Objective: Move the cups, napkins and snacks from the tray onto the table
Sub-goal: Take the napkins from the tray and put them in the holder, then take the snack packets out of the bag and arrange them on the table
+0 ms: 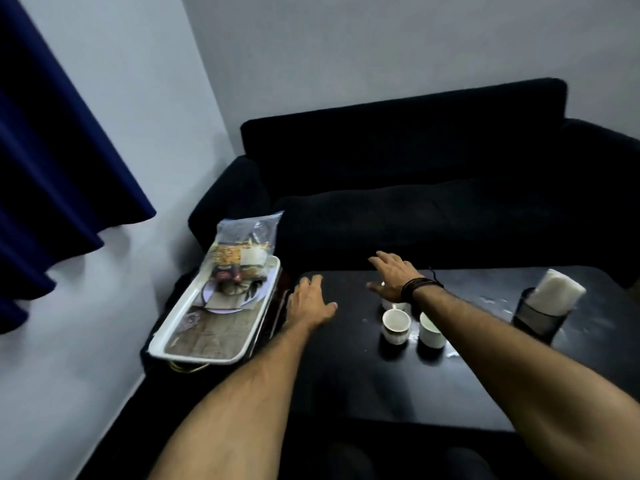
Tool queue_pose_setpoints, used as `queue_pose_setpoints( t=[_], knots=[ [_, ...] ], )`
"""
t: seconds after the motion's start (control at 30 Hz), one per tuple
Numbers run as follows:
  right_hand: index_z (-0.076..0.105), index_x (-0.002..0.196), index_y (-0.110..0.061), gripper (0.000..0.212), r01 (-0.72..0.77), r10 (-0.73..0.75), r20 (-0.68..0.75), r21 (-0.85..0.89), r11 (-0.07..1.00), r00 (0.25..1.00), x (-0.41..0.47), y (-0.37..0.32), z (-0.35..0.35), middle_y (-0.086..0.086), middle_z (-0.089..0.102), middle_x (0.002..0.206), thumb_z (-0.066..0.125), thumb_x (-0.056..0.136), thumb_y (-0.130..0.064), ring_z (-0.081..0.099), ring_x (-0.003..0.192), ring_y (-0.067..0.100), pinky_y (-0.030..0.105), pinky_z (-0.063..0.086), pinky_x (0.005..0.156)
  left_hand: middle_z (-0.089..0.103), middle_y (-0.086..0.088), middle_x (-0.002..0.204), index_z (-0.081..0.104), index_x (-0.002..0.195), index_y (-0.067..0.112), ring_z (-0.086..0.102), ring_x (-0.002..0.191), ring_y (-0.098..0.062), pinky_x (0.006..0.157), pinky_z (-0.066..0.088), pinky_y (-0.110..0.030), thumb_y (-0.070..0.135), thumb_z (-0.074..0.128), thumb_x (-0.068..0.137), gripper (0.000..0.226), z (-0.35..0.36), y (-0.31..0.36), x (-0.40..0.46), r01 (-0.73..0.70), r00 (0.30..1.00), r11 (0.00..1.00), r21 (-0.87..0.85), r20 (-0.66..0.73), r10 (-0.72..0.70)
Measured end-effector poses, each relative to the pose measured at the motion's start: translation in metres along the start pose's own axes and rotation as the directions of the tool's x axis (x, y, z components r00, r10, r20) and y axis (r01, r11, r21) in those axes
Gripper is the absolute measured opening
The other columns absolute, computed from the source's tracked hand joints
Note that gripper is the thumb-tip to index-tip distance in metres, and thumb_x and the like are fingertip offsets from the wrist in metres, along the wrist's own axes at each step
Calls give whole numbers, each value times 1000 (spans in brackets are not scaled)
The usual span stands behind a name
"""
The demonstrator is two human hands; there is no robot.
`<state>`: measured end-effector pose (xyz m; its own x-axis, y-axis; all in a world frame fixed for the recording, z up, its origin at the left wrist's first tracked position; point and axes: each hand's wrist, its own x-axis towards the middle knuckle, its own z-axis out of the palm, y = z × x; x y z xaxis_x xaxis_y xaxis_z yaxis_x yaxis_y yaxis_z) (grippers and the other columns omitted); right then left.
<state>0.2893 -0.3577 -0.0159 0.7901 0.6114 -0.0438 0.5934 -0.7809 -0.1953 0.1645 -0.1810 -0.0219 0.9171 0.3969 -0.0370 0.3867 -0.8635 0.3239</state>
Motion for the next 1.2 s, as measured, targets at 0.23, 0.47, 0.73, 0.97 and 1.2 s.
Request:
queue_pose_setpoints(
  t=[0.23, 0.47, 0.73, 0.97, 1.2],
  knots=[
    [26, 150, -20, 72, 97, -98, 78, 13, 995, 992, 42, -90, 18, 7, 15, 161, 54, 91, -50, 16, 147, 29, 49, 27, 115, 36, -13, 149, 29, 149, 15, 38, 137, -31, 108, 36, -41, 53, 62, 84, 81, -15, -109, -7, 168, 984, 986, 10, -71, -167],
    [25, 150, -19, 75, 173, -175, 146, 26, 985, 974, 88, -153, 56, 7, 16, 160, 55, 90, -52, 17, 146, 29, 47, 27, 115, 12, -10, 163, 16, 155, 19, 20, 148, -30, 115, 25, -46, 76, 44, 81, 97, -1, -171, 11, 296, 955, 955, -18, -9, -296],
    [42, 136, -12, 61, 142, -167, 67, 287, 948, 984, 150, -189, 85, 12, 45, 139, 63, 87, -42, 45, 127, 30, 41, 42, 104, -9, -1, 165, 3, 156, 28, -8, 152, -20, 118, -6, -55, 87, 14, 79, 98, 24, -195, 63, 362, 928, 931, -35, 104, -357],
    [39, 136, -9, 65, -39, 18, 43, 573, 819, 999, 215, -220, 101, 13, 54, 131, 64, 87, -44, 55, 115, 30, 32, 45, 83, -19, 1, 163, -6, 155, 31, -23, 148, -16, 107, -23, -61, 95, 3, 66, 110, 63, -209, 74, 368, 924, 930, 19, 105, -368],
    [26, 143, -1, 90, -311, 188, 252, 840, 446, 949, 250, -243, 116, 15, 48, 136, 77, 79, -38, 54, 113, 26, 26, 47, 82, -18, 0, 163, -8, 155, 29, -22, 148, -17, 107, -22, -62, 90, 11, 74, 103, 69, -212, 78, 350, 930, 934, 69, 98, -355]
  ],
)
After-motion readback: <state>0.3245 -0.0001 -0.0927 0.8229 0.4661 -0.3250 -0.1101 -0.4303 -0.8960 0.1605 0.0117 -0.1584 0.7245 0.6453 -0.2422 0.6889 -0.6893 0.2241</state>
